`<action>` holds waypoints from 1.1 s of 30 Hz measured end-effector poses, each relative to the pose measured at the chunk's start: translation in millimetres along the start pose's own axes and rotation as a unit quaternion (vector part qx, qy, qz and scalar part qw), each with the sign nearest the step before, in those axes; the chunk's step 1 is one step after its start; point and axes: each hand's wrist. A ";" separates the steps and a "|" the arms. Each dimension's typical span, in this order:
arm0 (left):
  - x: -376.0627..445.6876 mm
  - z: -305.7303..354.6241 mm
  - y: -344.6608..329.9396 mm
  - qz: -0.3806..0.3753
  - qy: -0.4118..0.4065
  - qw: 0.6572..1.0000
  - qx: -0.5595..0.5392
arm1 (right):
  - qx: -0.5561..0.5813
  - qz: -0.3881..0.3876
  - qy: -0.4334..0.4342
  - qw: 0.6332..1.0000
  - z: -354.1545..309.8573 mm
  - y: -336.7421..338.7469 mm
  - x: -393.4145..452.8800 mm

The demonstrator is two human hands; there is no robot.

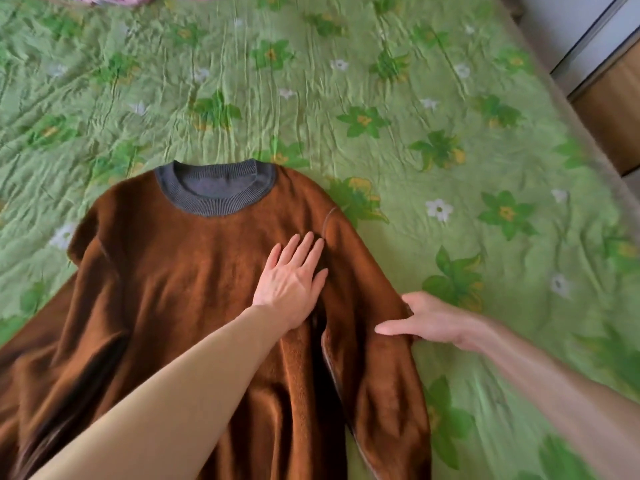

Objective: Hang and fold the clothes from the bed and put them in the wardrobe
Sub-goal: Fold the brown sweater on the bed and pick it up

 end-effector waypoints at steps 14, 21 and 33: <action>-2.0 61.4 2.8 -0.054 -0.055 0.997 0.017 | -0.032 0.109 -0.025 0.993 35.8 87.8 -22.8; 12.1 114.0 -14.3 -0.007 -0.038 0.999 0.001 | 0.092 0.015 0.010 0.996 71.4 80.3 -30.3; 80.0 200.4 18.8 -0.031 -0.182 0.978 0.097 | -0.116 -0.083 0.060 0.988 68.6 152.1 -49.8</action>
Point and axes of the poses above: each hand's wrist, its own x-axis towards the middle knuckle, its own y-axis out of the back of the hand, z = x × y, and after that the axes turned 2 degrees about -x, right-handed
